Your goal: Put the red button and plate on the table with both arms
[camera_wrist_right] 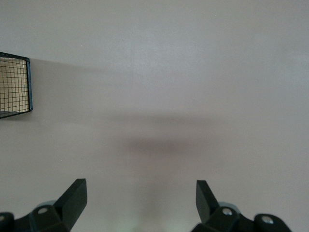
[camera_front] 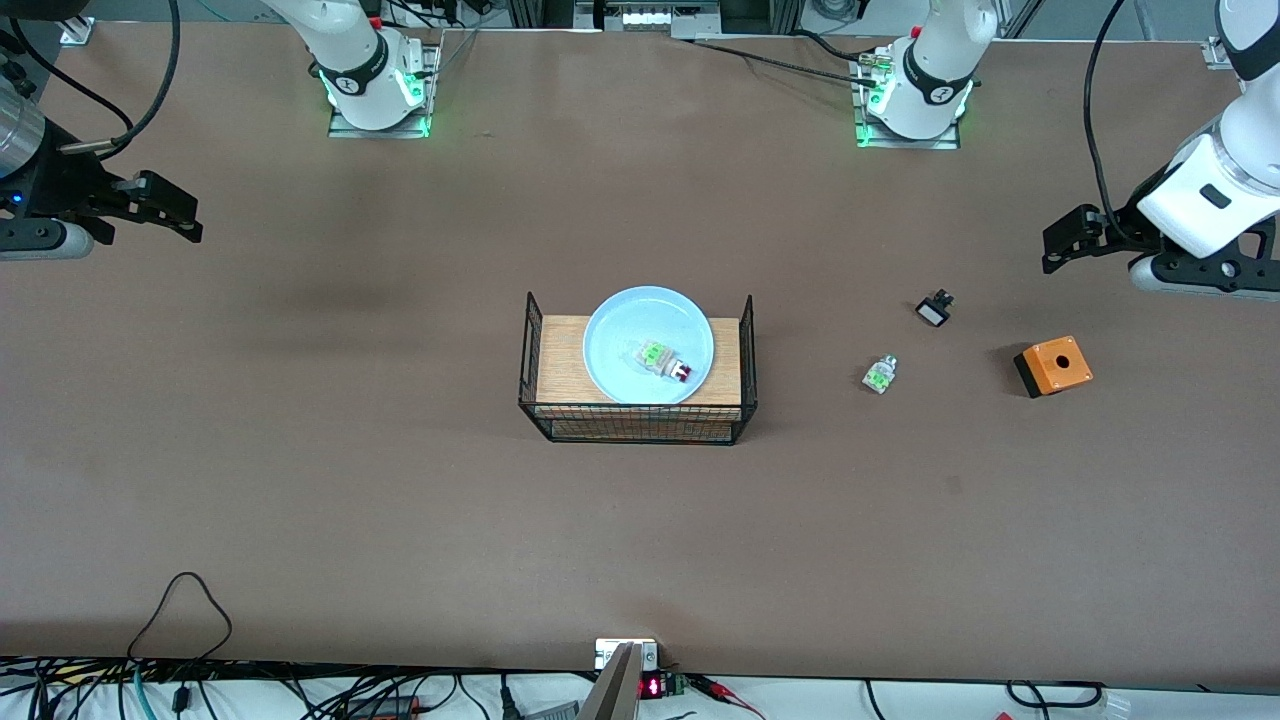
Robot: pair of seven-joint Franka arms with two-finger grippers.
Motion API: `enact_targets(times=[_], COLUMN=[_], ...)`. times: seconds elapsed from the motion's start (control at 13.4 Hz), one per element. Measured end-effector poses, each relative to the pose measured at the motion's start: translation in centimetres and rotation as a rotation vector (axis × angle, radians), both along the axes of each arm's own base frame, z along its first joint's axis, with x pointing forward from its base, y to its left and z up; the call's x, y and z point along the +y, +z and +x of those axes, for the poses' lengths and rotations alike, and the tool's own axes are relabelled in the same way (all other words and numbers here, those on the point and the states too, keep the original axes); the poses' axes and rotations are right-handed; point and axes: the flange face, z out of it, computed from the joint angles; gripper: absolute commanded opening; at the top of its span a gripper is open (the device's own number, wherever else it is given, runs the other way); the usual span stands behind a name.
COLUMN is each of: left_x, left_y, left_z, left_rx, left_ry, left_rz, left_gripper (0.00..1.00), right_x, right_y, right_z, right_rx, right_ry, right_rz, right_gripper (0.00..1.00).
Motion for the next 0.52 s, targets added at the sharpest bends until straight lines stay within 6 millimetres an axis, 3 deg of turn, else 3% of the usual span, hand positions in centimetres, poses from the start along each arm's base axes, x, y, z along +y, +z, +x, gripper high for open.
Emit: enact_targets(times=[0.52], left_x=[-0.63], left_y=[0.02], left_z=[-0.02], left_rx=[0.0], left_ry=[-0.005], left_rz=[0.0], left_gripper=[1.0], right_x=[-0.19], right_y=[-0.32], right_z=[0.17], right_rx=[0.006], right_ry=[-0.004], right_rz=[-0.001], right_gripper=[1.0])
